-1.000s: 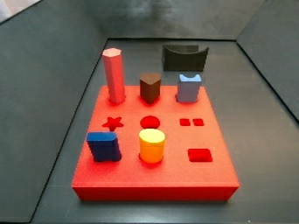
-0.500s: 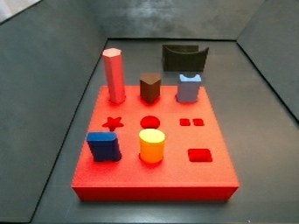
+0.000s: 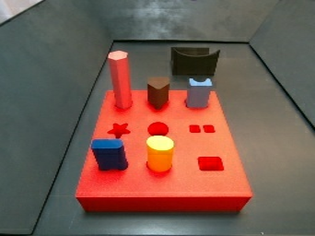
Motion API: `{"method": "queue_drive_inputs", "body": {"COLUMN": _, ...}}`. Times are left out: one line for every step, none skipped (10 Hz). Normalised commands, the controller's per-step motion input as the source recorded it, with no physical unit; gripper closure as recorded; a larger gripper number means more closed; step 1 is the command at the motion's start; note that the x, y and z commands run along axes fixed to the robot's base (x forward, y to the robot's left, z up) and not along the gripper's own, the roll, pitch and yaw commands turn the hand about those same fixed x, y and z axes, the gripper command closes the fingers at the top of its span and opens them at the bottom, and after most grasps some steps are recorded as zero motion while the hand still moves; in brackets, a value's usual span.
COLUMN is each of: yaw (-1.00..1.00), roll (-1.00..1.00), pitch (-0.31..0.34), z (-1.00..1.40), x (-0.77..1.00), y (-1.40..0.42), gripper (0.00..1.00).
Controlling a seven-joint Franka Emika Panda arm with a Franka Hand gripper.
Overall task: Pick up the round object. Move up. Place the round object on the fixture. Regrasp the round object. Move to above the board. Insert the round object.
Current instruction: Place the round object on the fixture.
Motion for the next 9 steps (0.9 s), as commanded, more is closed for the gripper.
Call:
{"method": "queue_drive_inputs", "body": {"yaw": 0.38, "roll": -1.0, "pitch": 0.113, "z": -0.51, "x": 0.27, "y": 0.39, "gripper": 1.0}}
{"method": "queue_drive_inputs", "body": {"yaw": 0.34, "roll": -1.0, "pitch": 0.11, "z": -0.42, "x": 0.26, "y": 0.32, "gripper": 1.0}}
{"method": "queue_drive_inputs", "body": {"yaw": 0.3, "roll": -1.0, "pitch": 0.123, "z": -0.2, "x": 0.19, "y": 0.15, "gripper": 1.0}}
{"method": "queue_drive_inputs", "body": {"yaw": 0.28, "roll": -1.0, "pitch": 0.156, "z": -0.09, "x": 0.1, "y": 0.11, "gripper": 1.0}}
{"method": "queue_drive_inputs", "body": {"yaw": 0.24, "roll": -1.0, "pitch": 0.187, "z": -0.04, "x": 0.06, "y": 0.07, "gripper": 1.0}}
{"method": "queue_drive_inputs", "body": {"yaw": 0.22, "roll": -1.0, "pitch": 0.205, "z": -0.05, "x": 0.07, "y": 0.06, "gripper": 1.0}}
{"method": "queue_drive_inputs", "body": {"yaw": 0.15, "roll": -1.0, "pitch": 0.255, "z": -0.04, "x": 0.1, "y": 0.05, "gripper": 1.0}}
{"method": "queue_drive_inputs", "body": {"yaw": 0.08, "roll": -0.99, "pitch": 0.31, "z": -0.03, "x": 0.09, "y": 0.06, "gripper": 1.0}}
{"method": "queue_drive_inputs", "body": {"yaw": 0.0, "roll": -0.83, "pitch": 0.283, "z": -0.02, "x": 0.09, "y": 0.05, "gripper": 1.0}}
